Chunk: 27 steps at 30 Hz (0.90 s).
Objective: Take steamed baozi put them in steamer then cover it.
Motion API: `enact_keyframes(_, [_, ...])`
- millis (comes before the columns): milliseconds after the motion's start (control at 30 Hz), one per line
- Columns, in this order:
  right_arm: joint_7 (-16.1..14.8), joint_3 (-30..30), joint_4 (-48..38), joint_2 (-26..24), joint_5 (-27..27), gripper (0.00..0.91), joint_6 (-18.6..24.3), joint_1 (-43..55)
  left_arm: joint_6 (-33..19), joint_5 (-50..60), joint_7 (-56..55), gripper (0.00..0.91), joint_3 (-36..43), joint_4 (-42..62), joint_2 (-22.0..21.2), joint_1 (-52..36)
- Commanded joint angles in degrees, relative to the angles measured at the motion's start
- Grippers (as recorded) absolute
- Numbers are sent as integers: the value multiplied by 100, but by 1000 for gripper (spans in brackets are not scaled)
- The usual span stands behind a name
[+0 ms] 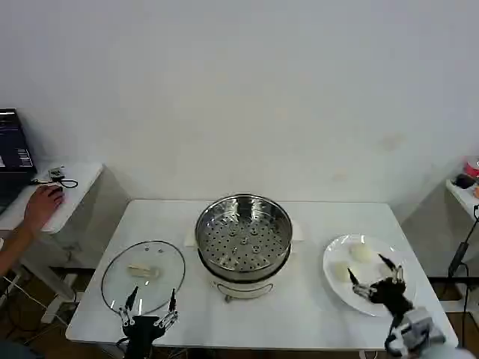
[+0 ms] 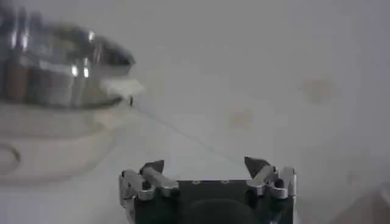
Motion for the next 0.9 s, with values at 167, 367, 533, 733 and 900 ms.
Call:
enact_keyframes(167, [-2370, 20, -1225, -2226, -1644, 907, 286, 1393, 146, 194, 337, 907, -1, 131, -22, -4])
enact_keyframes(367, [-3389, -1343, -2114, -2725, -1529, 907, 1124, 2839, 103, 213, 322, 907, -1, 262, -40, -30])
enact_keyframes(533, [-3962, -3536, -3055, -2703, -1409, 907, 1634, 5193, 109, 219, 323, 907, -18, 296, -47, -83])
enact_keyframes(733, [-4209, -5352, -3709, -2337, -1290, 907, 1692, 6761, 123, 239, 335, 907, -40, 205, -67, -100])
enact_keyframes(900, [-4142, -6413, -4425, -1852, -1257, 907, 1544, 7427, 161, 280, 337, 907, -51, 170, -67, -117])
